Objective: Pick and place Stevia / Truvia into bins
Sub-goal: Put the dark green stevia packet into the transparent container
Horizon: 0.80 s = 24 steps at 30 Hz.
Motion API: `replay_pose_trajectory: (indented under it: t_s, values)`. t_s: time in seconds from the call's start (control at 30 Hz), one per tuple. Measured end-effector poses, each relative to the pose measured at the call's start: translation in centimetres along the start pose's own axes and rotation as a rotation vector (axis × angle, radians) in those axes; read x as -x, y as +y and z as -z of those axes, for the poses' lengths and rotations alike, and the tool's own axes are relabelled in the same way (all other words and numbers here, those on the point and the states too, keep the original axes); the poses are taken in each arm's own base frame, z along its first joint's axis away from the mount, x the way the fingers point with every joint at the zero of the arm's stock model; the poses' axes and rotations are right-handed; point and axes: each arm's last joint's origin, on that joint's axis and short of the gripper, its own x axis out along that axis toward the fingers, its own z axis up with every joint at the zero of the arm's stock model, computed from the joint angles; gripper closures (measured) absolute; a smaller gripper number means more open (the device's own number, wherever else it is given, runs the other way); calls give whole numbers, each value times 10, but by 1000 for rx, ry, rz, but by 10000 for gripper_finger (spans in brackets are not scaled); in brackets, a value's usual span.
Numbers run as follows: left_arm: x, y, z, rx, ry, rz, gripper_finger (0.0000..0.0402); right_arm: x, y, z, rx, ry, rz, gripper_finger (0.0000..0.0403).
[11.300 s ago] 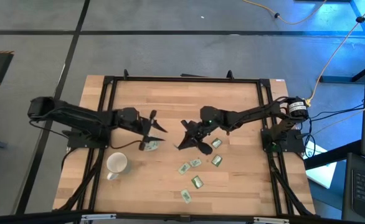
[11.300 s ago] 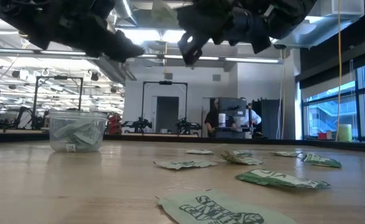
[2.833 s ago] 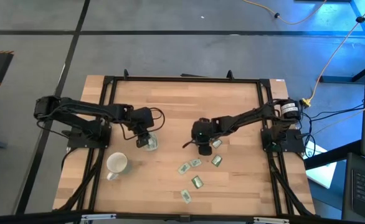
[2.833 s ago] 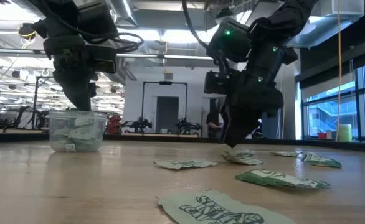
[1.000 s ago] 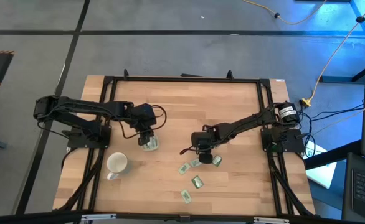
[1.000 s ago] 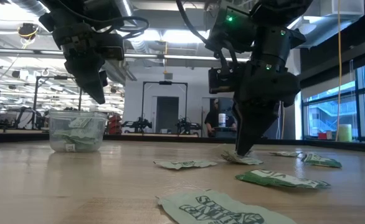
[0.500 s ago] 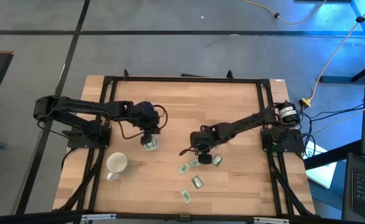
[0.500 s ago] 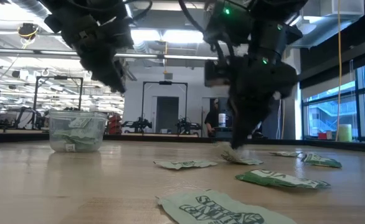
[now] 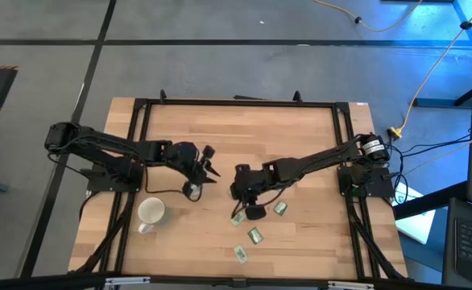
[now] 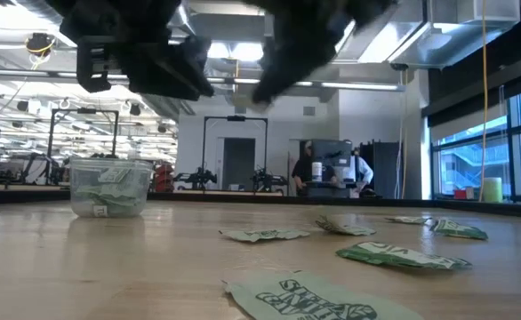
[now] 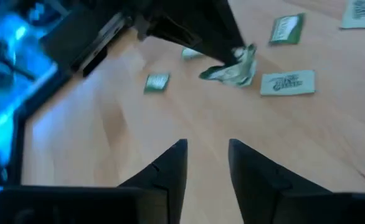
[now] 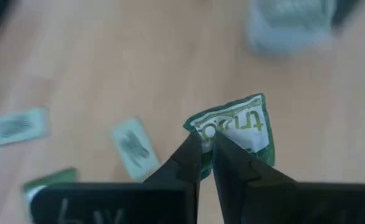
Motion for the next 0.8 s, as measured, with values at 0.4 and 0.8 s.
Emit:
replay_pose_trajectory:
  t_s: [0.4,0.8]
  values:
    - [-17,-21,-25,-368,-149,-10,265,8,7,-26,56,-222,-180,367]
    - [-16,-37,-39,-413,-218,20,265,8,7,-28,41,-241,-180,367]
